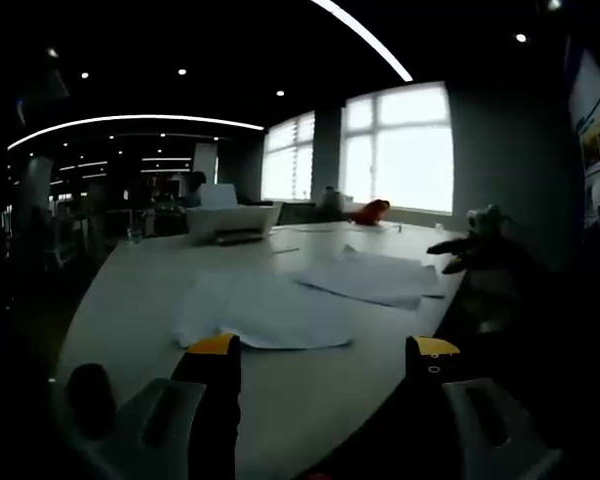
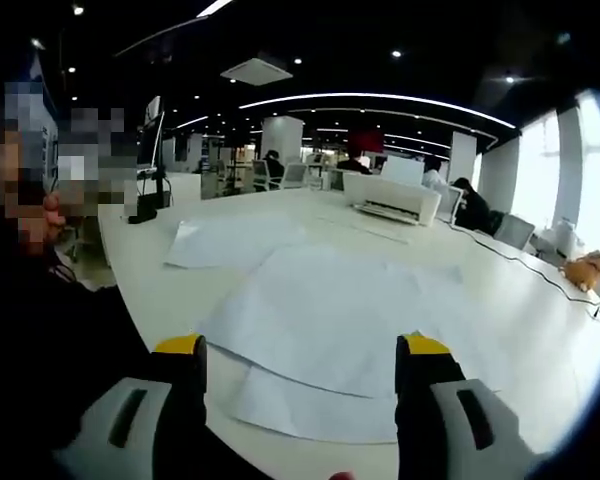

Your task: Organize the stack of printing papers by aligning and flattening the scattered papers on the table

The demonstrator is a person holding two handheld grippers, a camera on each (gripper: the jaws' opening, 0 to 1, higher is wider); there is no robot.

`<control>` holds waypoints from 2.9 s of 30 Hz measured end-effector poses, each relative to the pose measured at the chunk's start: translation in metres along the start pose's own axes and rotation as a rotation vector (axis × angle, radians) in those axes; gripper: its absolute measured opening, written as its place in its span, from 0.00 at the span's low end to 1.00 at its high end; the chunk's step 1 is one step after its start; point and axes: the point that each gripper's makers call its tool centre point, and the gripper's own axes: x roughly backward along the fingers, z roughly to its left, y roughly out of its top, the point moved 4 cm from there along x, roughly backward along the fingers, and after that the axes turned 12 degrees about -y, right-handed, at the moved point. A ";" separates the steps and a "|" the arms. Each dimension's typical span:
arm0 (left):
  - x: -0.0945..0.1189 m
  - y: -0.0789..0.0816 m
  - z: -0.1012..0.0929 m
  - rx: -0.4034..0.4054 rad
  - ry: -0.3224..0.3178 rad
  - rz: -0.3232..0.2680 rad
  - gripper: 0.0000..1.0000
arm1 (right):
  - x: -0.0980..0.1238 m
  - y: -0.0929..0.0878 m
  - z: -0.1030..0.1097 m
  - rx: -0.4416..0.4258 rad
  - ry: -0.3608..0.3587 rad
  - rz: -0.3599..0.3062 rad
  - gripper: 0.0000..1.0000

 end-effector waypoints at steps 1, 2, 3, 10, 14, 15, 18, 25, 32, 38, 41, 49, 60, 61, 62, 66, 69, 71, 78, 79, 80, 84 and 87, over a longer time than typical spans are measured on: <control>0.000 0.000 0.000 -0.001 0.000 0.000 0.70 | 0.000 0.000 0.000 0.000 0.000 -0.001 0.72; 0.000 0.000 0.000 -0.001 0.001 -0.001 0.70 | 0.000 0.000 0.000 0.000 0.000 -0.001 0.72; 0.001 0.000 0.000 0.000 0.001 -0.001 0.70 | 0.000 0.001 0.001 -0.001 0.000 -0.002 0.72; 0.001 -0.002 0.001 0.003 0.001 0.001 0.70 | 0.000 0.001 0.002 -0.006 0.004 -0.006 0.72; 0.002 -0.002 0.001 0.003 0.002 0.000 0.70 | -0.001 0.002 0.003 -0.011 0.005 -0.010 0.72; 0.002 -0.002 0.001 0.003 0.002 0.000 0.70 | -0.001 0.002 0.003 -0.011 0.006 -0.010 0.72; 0.002 -0.002 0.000 0.003 0.002 0.000 0.70 | -0.001 0.002 0.003 -0.010 0.008 -0.011 0.72; 0.001 -0.003 0.000 0.005 -0.001 0.003 0.70 | -0.003 0.005 0.005 -0.004 0.014 -0.025 0.72; 0.000 -0.004 0.000 0.004 -0.003 0.002 0.70 | -0.006 0.010 0.004 0.008 0.017 -0.038 0.72; 0.000 -0.004 0.000 0.003 -0.001 -0.001 0.70 | -0.009 0.014 0.003 0.014 0.019 -0.041 0.72; -0.001 -0.003 0.000 0.002 -0.003 -0.001 0.70 | -0.010 0.015 0.002 0.014 0.020 -0.042 0.72; -0.002 -0.004 0.000 0.001 -0.005 -0.002 0.70 | -0.017 0.016 -0.001 0.014 0.016 -0.035 0.72; -0.003 -0.004 0.001 0.001 -0.008 -0.001 0.70 | -0.024 0.021 0.001 0.021 0.026 -0.038 0.72; -0.003 -0.004 0.000 0.001 -0.008 0.000 0.70 | -0.024 0.021 0.001 0.021 0.026 -0.039 0.72; -0.003 -0.004 0.000 0.001 -0.008 0.000 0.70 | -0.024 0.022 0.001 0.021 0.027 -0.041 0.72; -0.002 -0.004 0.001 0.003 -0.005 0.000 0.70 | -0.025 0.024 0.001 0.024 0.027 -0.043 0.72; -0.002 -0.003 0.000 0.000 -0.006 -0.001 0.70 | -0.027 0.024 0.001 0.023 0.030 -0.039 0.72; -0.002 -0.002 0.000 0.001 -0.008 -0.006 0.70 | -0.028 0.025 0.002 0.028 0.031 -0.034 0.72; 0.000 -0.002 0.000 0.000 -0.009 -0.005 0.69 | -0.028 0.033 0.004 0.036 0.033 -0.047 0.72; 0.000 -0.002 0.000 0.000 -0.008 -0.006 0.69 | -0.028 0.033 0.004 0.038 0.033 -0.046 0.72; 0.001 -0.002 0.001 -0.001 -0.007 -0.006 0.69 | -0.028 0.033 0.005 0.041 0.035 -0.044 0.72; 0.001 -0.003 0.001 -0.001 -0.007 -0.007 0.69 | -0.026 0.036 0.005 0.042 0.034 -0.049 0.72; 0.000 -0.003 0.001 -0.003 -0.011 -0.006 0.68 | -0.024 0.038 0.003 0.048 0.027 -0.050 0.72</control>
